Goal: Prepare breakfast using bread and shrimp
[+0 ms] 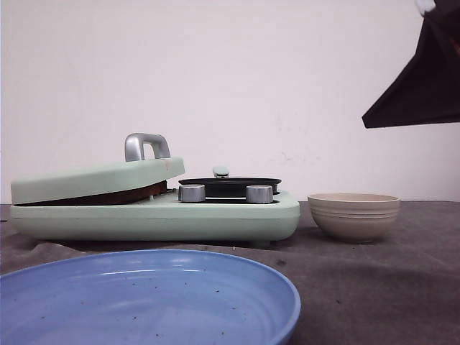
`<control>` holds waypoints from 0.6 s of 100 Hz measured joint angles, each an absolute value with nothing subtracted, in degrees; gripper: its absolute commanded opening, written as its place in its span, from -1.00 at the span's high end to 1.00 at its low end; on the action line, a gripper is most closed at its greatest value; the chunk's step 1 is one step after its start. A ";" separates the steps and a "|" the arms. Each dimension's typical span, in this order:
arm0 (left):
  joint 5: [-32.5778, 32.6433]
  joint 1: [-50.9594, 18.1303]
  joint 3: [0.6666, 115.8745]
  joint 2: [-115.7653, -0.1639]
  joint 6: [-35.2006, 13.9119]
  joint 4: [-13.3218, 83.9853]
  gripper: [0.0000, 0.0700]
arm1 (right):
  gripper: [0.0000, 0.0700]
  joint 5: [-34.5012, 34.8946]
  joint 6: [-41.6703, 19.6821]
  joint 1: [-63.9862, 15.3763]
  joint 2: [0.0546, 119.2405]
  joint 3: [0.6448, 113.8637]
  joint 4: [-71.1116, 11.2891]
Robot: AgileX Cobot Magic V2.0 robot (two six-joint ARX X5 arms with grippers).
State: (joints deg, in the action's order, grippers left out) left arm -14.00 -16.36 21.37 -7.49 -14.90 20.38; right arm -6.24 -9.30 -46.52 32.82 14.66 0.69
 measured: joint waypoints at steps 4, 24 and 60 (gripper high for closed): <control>-14.02 -16.36 21.37 -7.49 -15.20 20.38 1.00 | 1.00 -6.24 -9.30 -46.52 32.82 14.66 0.69; -14.00 -16.36 21.37 -7.49 -15.86 20.38 1.00 | 1.00 -6.24 -9.30 -46.52 32.82 14.66 0.69; -14.00 -16.36 21.37 -7.49 -15.88 20.38 1.00 | 1.00 -6.24 -9.30 -46.52 32.82 14.66 0.69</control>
State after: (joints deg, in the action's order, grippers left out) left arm -14.00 -16.36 21.37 -7.49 -15.88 20.38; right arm -6.24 -9.30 -46.52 32.82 14.66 0.69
